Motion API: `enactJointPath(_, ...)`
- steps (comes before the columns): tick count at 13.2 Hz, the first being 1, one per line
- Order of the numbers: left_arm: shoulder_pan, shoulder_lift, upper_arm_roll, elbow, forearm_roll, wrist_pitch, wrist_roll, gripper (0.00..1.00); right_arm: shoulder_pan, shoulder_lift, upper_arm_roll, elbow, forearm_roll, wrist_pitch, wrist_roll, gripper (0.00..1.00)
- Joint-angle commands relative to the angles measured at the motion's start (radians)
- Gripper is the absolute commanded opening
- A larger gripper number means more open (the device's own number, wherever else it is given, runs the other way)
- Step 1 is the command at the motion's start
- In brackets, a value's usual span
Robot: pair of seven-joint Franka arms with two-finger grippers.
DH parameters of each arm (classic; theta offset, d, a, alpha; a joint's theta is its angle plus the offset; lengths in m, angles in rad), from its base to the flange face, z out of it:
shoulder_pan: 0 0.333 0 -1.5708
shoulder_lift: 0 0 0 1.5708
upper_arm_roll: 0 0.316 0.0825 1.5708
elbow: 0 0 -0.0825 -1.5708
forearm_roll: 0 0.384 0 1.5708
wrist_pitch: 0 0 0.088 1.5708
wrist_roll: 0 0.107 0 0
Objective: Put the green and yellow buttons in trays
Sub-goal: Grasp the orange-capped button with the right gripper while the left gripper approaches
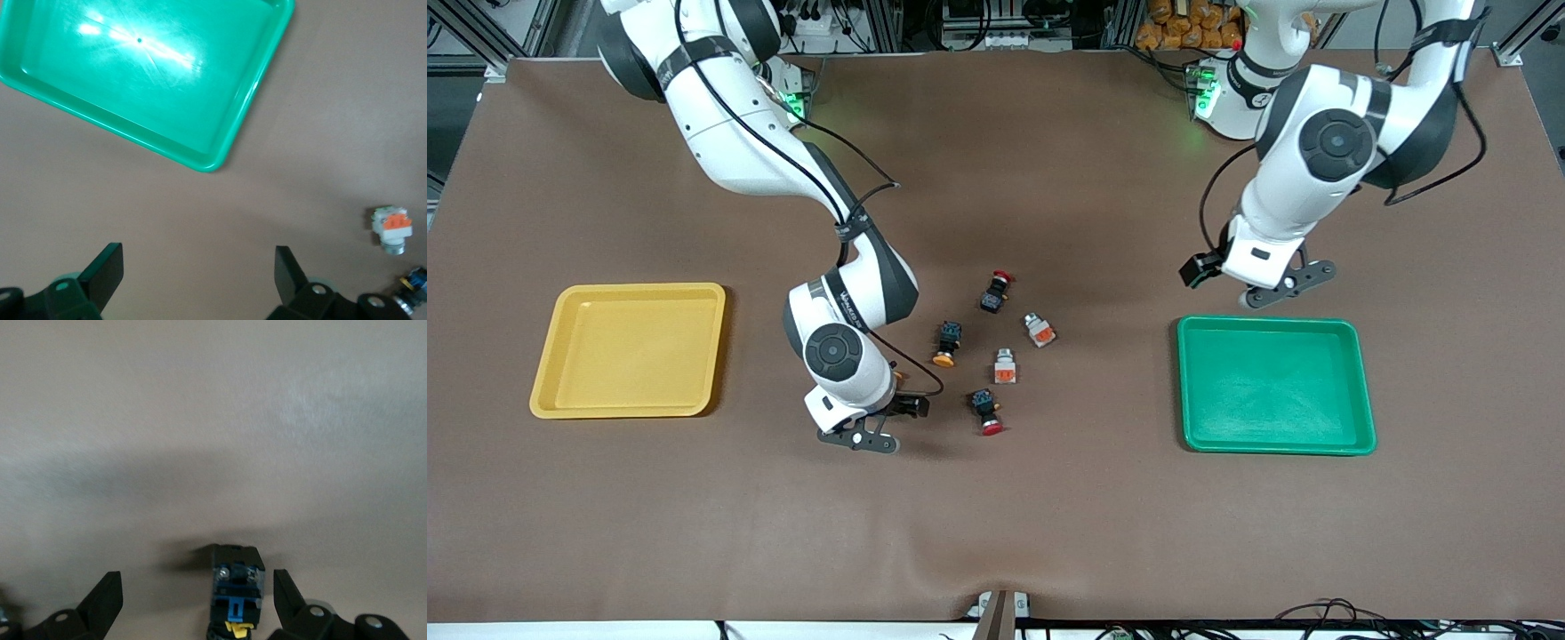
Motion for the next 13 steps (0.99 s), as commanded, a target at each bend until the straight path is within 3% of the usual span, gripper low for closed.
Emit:
enactJointPath(1, 0.002, 0.032, -0.023, -0.002, 0.004, 0.049, -0.072, 1.0, 0.001, 0.0, -0.001, -0.038, -0.007, 0.001, 0.017, 1.0)
enactJointPath(2, -0.004, 0.039, -0.023, -0.002, 0.004, 0.064, -0.09, 1.0, 0.0, -0.001, -0.001, -0.052, -0.007, 0.012, 0.023, 1.0)
enactJointPath(3, -0.015, 0.054, -0.023, -0.001, 0.004, 0.078, -0.113, 1.0, -0.001, -0.001, -0.001, -0.052, -0.004, 0.012, 0.026, 0.43)
enactJointPath(4, -0.023, 0.063, -0.023, 0.001, 0.003, 0.097, -0.136, 1.0, -0.006, -0.001, 0.001, -0.052, -0.002, 0.012, 0.026, 0.0)
enactJointPath(9, -0.058, 0.12, -0.025, 0.019, 0.002, 0.155, -0.267, 1.0, -0.012, -0.024, -0.001, -0.05, -0.002, 0.024, 0.003, 0.0)
enactJointPath(13, -0.093, 0.166, -0.023, 0.033, 0.004, 0.19, -0.377, 1.0, -0.061, -0.082, -0.002, -0.061, -0.004, -0.032, -0.2, 0.0)
